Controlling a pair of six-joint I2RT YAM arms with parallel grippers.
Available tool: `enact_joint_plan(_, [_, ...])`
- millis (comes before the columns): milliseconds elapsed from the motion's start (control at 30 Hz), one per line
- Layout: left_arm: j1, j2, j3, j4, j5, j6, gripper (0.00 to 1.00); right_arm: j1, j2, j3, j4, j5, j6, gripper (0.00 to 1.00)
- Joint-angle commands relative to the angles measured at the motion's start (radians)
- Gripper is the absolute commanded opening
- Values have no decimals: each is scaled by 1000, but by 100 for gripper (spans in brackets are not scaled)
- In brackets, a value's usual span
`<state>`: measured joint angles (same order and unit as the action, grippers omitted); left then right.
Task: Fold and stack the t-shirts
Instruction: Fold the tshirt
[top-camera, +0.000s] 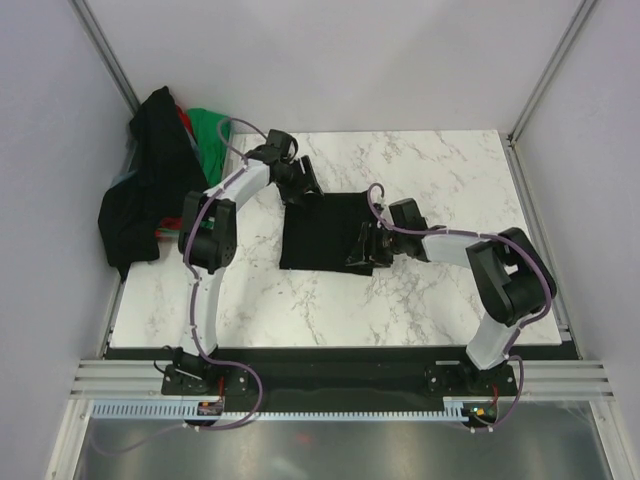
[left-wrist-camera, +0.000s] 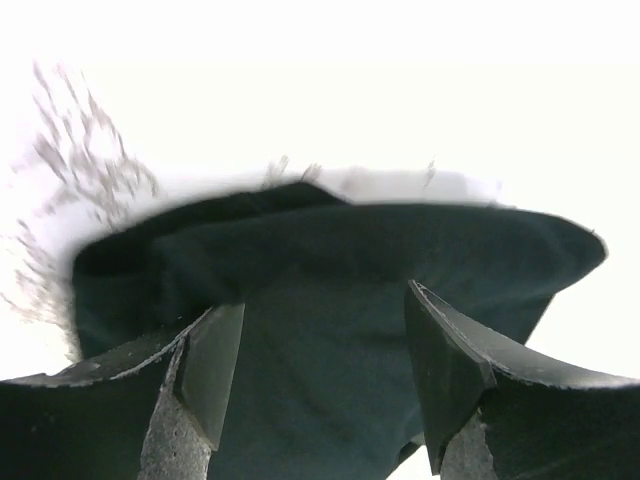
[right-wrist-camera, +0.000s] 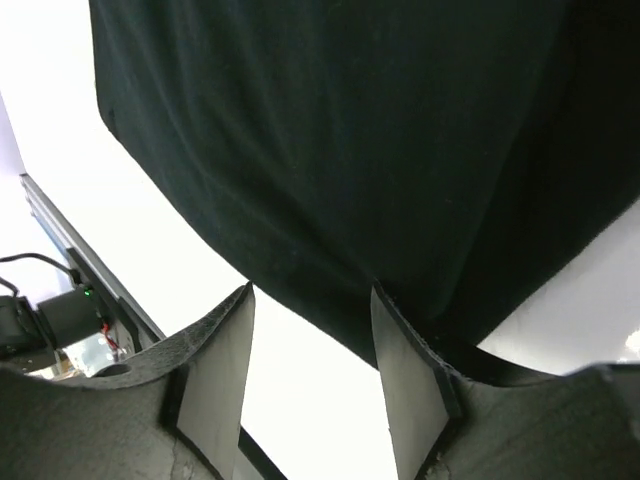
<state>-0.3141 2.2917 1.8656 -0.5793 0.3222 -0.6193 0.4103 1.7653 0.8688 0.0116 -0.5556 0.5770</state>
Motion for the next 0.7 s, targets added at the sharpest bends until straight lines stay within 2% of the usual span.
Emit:
enact_joint_plan(0, [20, 6, 151, -99, -45, 73, 72, 2, -67, -30, -88, 42, -31, 59])
enact_joint_plan(200, [17, -243, 139, -189, -48, 93, 76, 5, -208, 152, -268, 75, -51, 72])
enact_joint_plan(300, [14, -406, 35, -218, -29, 104, 76, 5, -188, 324, -317, 92, -66, 76])
enact_joint_plan(500, [1, -730, -351, -220, -26, 148, 76, -19, 15, 553, -361, 73, -106, 77])
enact_joint_plan(533, [0, -776, -452, -220, -31, 154, 76, -27, 78, 576, -361, 74, -111, 77])
enact_joint_plan(667, [0, -1065, -698, -223, -55, 187, 76, -93, 241, 674, -361, 62, -126, 77])
